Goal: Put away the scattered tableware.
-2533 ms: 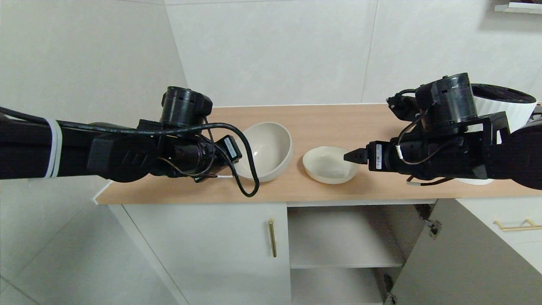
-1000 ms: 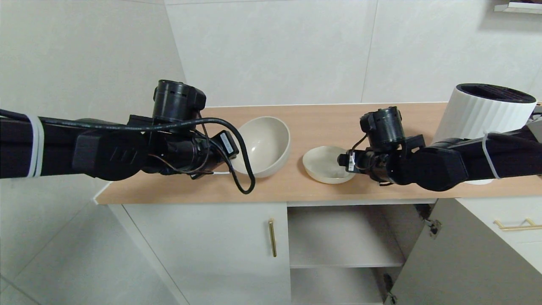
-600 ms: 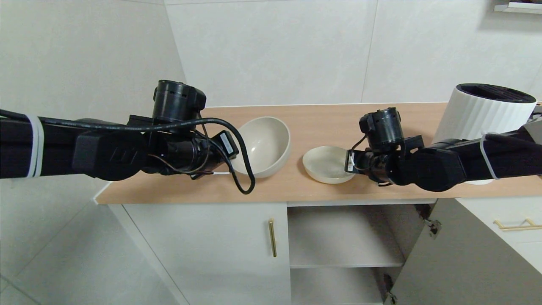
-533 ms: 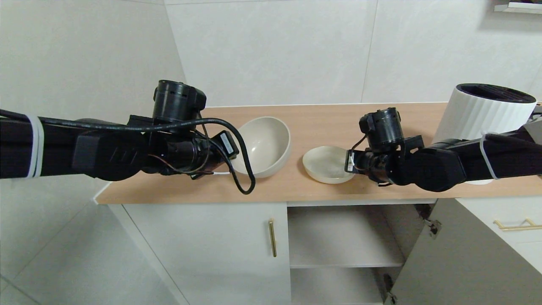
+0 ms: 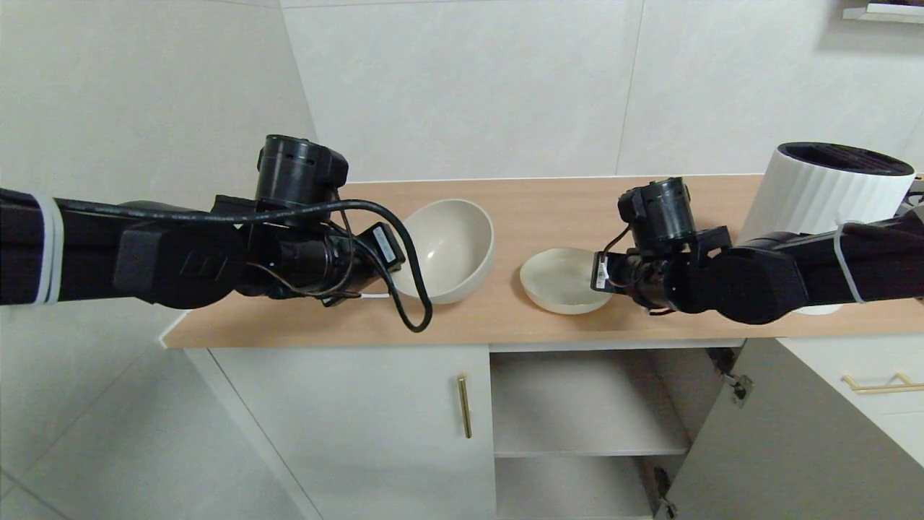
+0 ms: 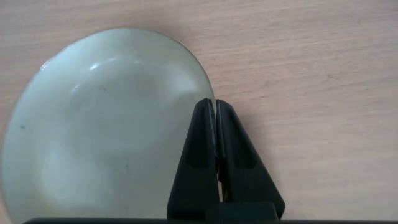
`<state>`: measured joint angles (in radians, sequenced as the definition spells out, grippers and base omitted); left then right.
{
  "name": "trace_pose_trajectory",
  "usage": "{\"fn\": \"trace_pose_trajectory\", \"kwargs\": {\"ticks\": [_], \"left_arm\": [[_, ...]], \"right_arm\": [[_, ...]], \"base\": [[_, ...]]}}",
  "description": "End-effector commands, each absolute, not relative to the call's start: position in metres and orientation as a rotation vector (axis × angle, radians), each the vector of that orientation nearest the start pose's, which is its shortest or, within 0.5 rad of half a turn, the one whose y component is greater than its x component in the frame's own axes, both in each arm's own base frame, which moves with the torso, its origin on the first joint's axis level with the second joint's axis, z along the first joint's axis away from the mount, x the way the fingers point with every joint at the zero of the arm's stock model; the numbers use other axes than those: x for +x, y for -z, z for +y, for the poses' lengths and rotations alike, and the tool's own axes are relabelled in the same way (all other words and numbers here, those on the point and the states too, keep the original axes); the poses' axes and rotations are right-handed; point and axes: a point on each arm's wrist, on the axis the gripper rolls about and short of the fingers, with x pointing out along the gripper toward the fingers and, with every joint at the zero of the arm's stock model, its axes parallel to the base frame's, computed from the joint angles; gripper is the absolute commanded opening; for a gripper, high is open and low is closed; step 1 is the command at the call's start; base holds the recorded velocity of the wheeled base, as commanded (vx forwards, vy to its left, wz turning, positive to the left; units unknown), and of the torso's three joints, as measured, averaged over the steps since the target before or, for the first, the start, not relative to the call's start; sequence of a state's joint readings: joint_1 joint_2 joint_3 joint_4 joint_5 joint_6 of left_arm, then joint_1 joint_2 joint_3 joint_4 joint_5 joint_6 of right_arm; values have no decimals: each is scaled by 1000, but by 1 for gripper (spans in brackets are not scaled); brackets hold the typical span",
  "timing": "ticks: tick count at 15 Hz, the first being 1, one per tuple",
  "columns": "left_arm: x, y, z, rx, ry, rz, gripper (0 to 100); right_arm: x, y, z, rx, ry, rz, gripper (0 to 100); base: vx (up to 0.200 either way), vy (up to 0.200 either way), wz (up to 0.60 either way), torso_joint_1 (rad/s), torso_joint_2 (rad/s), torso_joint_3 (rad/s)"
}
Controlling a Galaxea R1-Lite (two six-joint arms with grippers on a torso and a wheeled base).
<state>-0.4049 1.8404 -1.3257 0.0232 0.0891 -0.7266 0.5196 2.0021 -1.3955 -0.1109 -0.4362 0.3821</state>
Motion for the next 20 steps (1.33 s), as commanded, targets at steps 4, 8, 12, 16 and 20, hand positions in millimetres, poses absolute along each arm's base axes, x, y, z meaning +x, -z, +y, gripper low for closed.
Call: {"fn": "trace_pose_trajectory", "kwargs": {"ticks": [4, 8, 12, 16, 20], "left_arm": [[284, -238, -120, -558, 146, 572, 0], [238, -243, -102, -539, 235, 585, 0], [218, -241, -95, -492, 285, 636, 0], [215, -226, -94, -423, 289, 678, 0], [217, -218, -104, -405, 313, 713, 0]], "right_arm": [[290, -246, 163, 231, -170, 450, 0], [230, -273, 127, 299, -313, 519, 0], [215, -251, 121, 270, -328, 617, 0], [215, -226, 123, 205, -324, 695, 0], [215, -221, 123, 177, -328, 711, 0]], "base": [[0, 0, 0, 0, 0, 0], [0, 0, 0, 0, 0, 0], [0, 0, 0, 0, 0, 0], [0, 0, 0, 0, 0, 0], [0, 0, 0, 0, 0, 0]]}}
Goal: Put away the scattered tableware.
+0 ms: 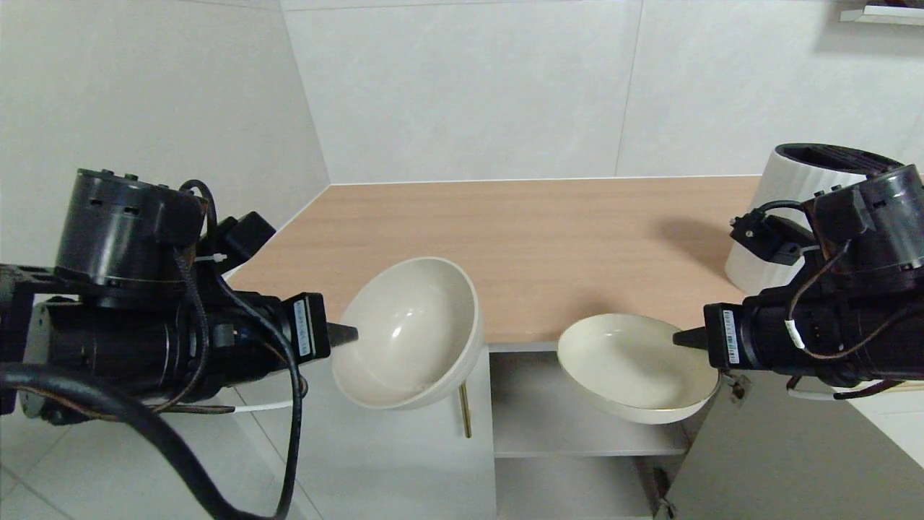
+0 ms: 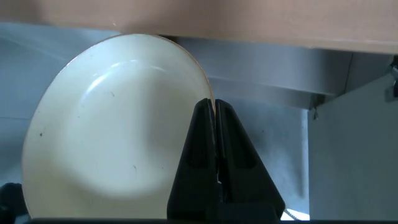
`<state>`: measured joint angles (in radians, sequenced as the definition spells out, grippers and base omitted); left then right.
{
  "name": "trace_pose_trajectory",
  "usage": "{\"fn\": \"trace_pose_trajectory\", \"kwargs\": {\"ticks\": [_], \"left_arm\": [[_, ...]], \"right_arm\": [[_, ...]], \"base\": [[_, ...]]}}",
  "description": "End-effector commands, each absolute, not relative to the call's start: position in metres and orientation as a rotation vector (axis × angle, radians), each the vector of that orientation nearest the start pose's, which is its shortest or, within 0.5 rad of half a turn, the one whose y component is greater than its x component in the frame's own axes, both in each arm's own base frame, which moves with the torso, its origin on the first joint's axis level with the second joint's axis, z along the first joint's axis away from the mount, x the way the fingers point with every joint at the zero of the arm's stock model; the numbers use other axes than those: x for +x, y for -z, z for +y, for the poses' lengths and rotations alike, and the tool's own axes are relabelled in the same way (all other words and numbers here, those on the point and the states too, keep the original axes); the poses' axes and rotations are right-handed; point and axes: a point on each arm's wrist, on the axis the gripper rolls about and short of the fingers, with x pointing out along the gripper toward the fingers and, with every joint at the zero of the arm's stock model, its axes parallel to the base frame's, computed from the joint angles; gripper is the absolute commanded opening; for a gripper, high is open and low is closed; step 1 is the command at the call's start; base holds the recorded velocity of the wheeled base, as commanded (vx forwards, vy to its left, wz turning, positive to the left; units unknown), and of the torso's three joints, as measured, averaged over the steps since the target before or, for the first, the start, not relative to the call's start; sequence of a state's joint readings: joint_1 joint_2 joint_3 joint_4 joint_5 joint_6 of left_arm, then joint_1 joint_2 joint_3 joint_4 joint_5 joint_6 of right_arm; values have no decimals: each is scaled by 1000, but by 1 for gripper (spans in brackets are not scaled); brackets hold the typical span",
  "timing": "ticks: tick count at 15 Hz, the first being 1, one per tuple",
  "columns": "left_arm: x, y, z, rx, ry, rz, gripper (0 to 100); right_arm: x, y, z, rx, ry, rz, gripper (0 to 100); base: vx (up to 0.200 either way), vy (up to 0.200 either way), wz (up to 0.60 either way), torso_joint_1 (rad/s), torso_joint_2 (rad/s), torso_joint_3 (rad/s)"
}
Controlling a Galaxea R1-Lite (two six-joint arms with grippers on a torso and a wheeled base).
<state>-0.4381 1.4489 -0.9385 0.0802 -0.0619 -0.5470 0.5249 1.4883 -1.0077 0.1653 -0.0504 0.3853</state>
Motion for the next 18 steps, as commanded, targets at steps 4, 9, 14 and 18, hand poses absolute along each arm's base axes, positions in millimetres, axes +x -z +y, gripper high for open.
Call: {"fn": "trace_pose_trajectory", "kwargs": {"ticks": [4, 9, 14, 18], "left_arm": [[220, -214, -106, -401, 304, 728, 0], [221, -212, -106, -397, 302, 735, 0], [222, -210, -107, -395, 301, 743, 0], [222, -210, -107, -395, 301, 744, 0]], "right_arm": [[218, -216, 126, 171, -324, 728, 0], [221, -213, 126, 166, -317, 740, 0], [226, -207, 129, 155, -298, 755, 0], [228, -204, 130, 151, -293, 765, 0]], "base": [[-150, 0, 0, 3, 2, 2], [0, 0, 0, 0, 0, 0], [0, 0, 0, 0, 0, 0], [0, 0, 0, 0, 0, 0]]}}
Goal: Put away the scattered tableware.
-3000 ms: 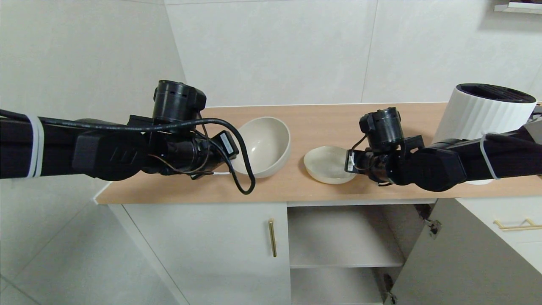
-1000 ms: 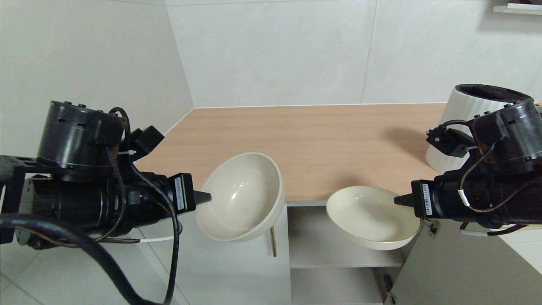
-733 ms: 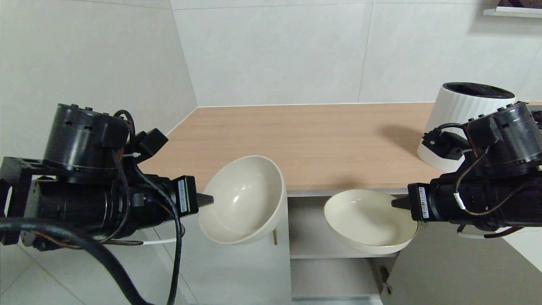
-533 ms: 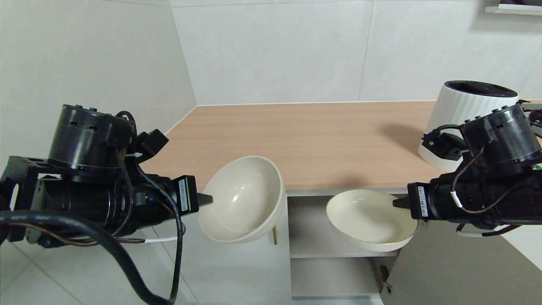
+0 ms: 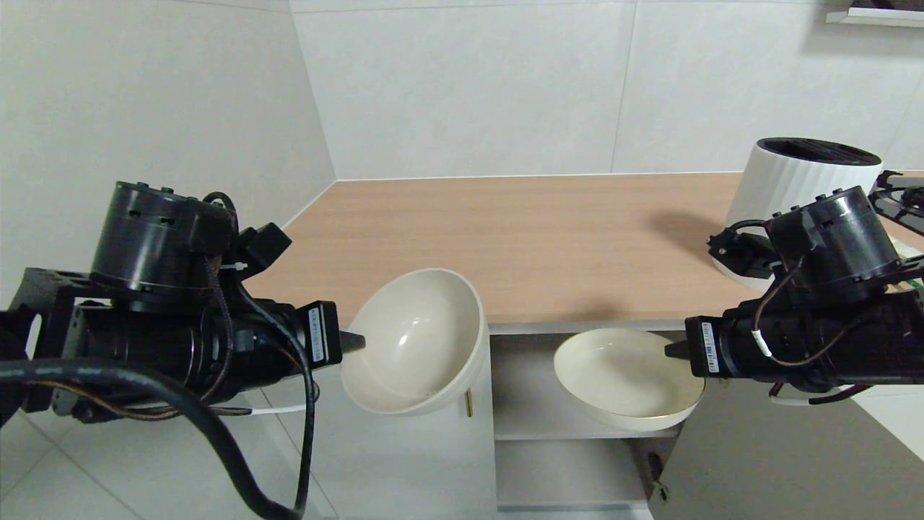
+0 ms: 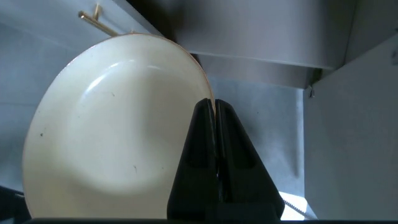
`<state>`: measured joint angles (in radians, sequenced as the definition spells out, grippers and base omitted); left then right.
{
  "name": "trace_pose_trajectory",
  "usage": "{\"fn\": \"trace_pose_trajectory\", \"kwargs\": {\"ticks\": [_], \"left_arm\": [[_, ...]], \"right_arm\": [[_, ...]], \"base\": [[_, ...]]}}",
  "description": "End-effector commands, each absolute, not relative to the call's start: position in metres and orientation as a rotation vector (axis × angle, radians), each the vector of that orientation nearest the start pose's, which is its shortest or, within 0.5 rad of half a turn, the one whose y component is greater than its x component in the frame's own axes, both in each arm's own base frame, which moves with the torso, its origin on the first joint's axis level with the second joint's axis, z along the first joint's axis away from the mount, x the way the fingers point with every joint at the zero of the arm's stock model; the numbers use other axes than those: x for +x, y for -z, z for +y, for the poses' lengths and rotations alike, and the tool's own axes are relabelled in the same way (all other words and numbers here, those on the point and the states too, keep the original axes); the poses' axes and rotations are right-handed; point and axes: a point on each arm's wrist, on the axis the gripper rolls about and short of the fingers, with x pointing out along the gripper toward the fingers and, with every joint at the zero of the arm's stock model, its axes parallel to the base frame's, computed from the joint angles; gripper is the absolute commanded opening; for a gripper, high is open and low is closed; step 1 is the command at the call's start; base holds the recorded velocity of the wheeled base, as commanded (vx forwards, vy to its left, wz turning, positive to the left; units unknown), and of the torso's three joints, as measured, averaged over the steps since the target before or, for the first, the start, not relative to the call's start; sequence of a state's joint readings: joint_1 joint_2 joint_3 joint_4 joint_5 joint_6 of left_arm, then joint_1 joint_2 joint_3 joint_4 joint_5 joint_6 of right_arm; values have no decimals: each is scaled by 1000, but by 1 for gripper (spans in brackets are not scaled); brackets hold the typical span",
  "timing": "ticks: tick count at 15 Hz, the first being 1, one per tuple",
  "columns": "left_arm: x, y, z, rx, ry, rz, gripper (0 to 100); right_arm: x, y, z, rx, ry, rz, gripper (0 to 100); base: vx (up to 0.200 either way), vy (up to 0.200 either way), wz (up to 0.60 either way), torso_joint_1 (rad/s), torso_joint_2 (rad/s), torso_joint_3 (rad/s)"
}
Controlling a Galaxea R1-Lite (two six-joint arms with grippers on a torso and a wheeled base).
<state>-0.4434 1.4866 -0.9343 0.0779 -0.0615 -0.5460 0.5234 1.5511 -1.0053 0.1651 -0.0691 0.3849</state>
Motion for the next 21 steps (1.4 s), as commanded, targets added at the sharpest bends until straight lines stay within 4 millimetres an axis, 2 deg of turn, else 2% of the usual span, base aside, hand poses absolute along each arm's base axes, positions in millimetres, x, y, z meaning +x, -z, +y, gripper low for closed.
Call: {"fn": "trace_pose_trajectory", "kwargs": {"ticks": [1, 16, 21], "left_arm": [[222, -210, -107, -395, 301, 743, 0], [221, -212, -106, -397, 303, 737, 0], [220, -212, -106, -395, 304, 735, 0]], "right_arm": [[228, -204, 130, 150, -292, 768, 0], [230, -200, 131, 145, -288, 780, 0], [231, -199, 131, 143, -287, 784, 0]], "base": [[0, 0, 0, -105, 256, 154], [0, 0, 0, -149, 449, 293], [0, 0, 0, -31, 127, 93]]}}
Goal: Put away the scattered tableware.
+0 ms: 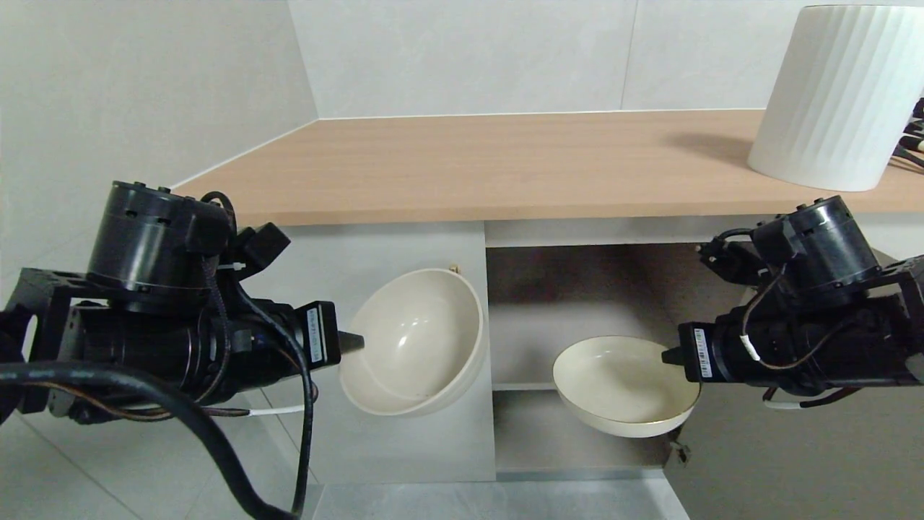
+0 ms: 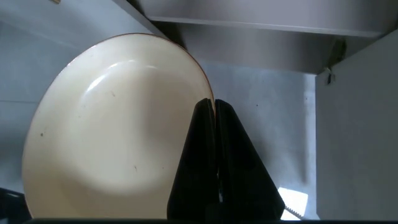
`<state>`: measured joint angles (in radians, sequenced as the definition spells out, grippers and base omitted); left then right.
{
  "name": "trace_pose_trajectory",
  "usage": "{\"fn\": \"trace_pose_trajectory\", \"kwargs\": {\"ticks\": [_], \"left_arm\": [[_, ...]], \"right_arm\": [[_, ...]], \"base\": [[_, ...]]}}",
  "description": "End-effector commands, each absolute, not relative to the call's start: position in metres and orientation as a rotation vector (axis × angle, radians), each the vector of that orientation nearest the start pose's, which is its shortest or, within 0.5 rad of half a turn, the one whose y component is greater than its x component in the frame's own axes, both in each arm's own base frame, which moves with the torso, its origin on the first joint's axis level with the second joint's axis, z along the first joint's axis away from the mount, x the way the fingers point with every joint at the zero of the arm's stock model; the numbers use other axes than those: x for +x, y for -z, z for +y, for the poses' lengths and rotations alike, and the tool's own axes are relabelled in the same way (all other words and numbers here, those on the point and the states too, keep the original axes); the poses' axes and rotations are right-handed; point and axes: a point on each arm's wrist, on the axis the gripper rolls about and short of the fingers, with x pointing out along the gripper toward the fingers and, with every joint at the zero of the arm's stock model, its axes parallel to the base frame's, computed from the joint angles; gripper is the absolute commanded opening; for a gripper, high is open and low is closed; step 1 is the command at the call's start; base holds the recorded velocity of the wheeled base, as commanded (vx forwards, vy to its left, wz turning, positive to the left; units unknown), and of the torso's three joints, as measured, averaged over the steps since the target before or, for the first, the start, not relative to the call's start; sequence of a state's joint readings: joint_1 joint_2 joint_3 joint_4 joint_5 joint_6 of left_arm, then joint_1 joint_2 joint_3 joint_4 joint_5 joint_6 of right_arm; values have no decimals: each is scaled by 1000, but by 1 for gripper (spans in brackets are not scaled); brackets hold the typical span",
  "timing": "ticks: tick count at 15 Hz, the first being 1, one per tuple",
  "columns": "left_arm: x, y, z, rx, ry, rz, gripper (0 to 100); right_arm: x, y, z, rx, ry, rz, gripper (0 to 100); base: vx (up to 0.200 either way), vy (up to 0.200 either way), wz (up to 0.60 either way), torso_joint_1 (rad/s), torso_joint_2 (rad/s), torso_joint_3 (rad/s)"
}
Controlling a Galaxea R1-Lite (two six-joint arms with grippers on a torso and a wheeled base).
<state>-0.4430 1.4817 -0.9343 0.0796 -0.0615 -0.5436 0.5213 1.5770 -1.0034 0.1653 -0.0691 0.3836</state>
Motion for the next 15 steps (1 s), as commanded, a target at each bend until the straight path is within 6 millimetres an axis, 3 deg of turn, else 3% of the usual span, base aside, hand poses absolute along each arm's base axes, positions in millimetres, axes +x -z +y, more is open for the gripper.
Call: {"fn": "trace_pose_trajectory", "kwargs": {"ticks": [1, 4, 7, 10, 11, 12, 15], "left_arm": [[221, -211, -107, -391, 304, 739, 0], [221, -203, -108, -342, 319, 766, 0], [222, -187, -118, -295, 317, 866, 0], [222, -183, -120, -273, 300, 925, 0], [222, -183, -120, -275, 299, 925, 0], [222, -183, -120, -257, 307, 928, 0], [222, -181, -120, -250, 306, 934, 0]], "right_arm": [[233, -197, 132, 143, -284, 787, 0], [244, -183, 138, 132, -275, 800, 0], [261, -155, 146, 99, -258, 852, 0], [293, -113, 157, 84, -169, 839, 0], [295, -110, 157, 83, -163, 838, 0], [313, -84, 159, 91, -101, 817, 0], [336, -56, 160, 154, -68, 763, 0]], "base": [[0, 0, 0, 0, 0, 0], [0, 0, 0, 0, 0, 0], [0, 0, 0, 0, 0, 0], [0, 0, 0, 0, 0, 0], [0, 0, 0, 0, 0, 0], [0, 0, 0, 0, 0, 0], [0, 0, 0, 0, 0, 0]]}}
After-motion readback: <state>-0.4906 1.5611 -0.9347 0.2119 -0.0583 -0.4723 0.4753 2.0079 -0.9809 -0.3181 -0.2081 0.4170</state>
